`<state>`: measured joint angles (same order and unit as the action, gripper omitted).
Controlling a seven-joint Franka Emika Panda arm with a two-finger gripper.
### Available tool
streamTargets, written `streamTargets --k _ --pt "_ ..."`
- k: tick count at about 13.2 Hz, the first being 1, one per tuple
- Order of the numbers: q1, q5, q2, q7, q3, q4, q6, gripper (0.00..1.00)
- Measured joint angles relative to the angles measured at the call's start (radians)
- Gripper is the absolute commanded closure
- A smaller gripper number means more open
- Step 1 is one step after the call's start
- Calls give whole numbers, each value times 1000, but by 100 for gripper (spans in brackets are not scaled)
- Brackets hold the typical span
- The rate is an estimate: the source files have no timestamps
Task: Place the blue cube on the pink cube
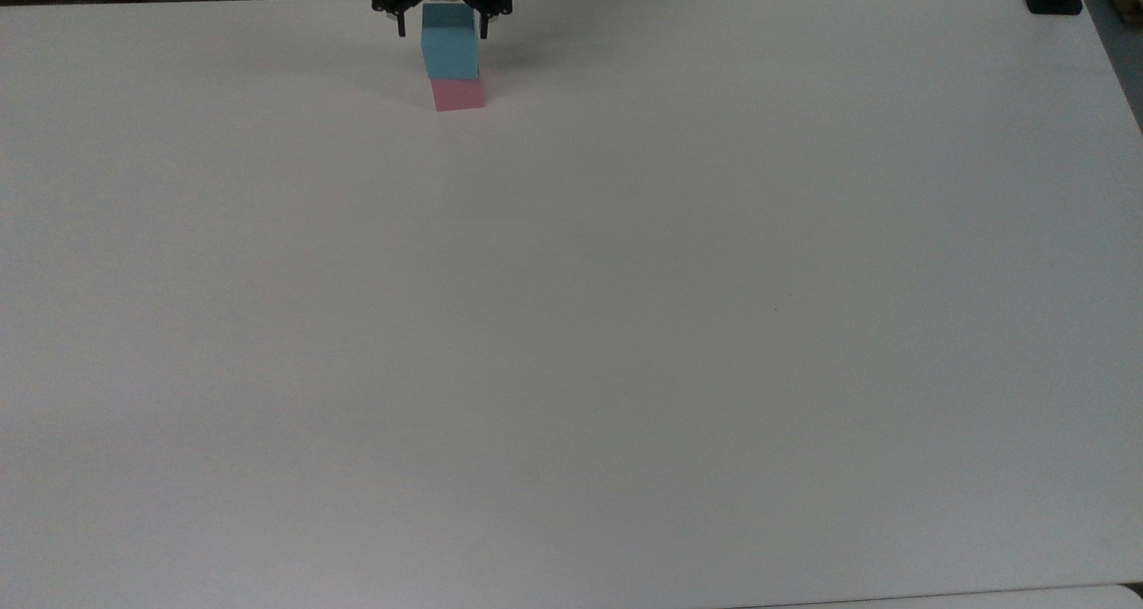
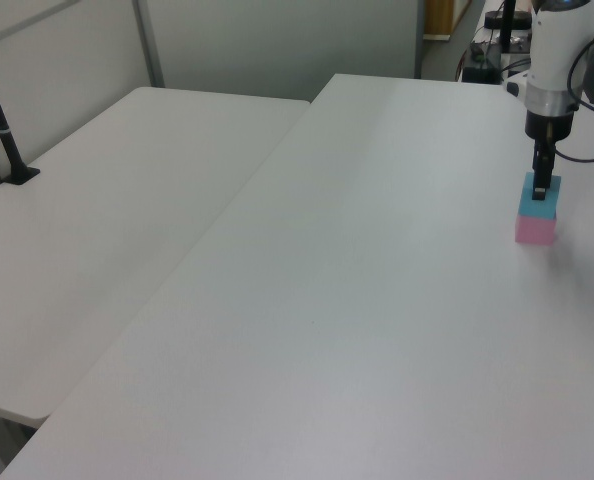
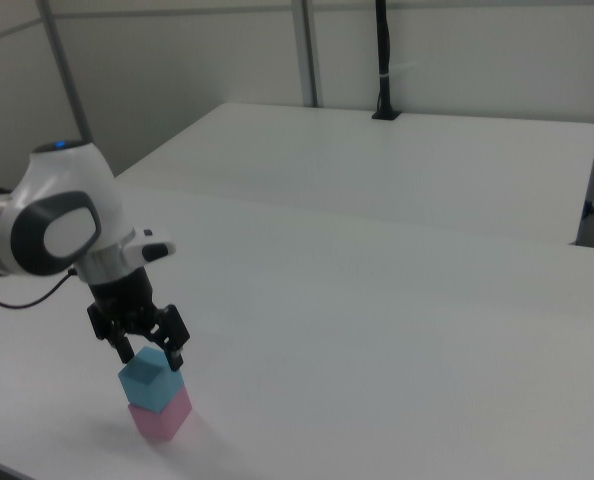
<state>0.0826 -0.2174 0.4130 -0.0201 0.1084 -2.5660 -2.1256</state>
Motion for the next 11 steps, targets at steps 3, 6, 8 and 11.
streamTargets --k 3,6,8,11 --pt "6 0 8 0 0 171 222 0" --pt "46 9 15 0 -1 375 435 0" --pt "68 37 14 0 -1 510 560 0" --pt "91 53 -6 0 -2 703 699 0"
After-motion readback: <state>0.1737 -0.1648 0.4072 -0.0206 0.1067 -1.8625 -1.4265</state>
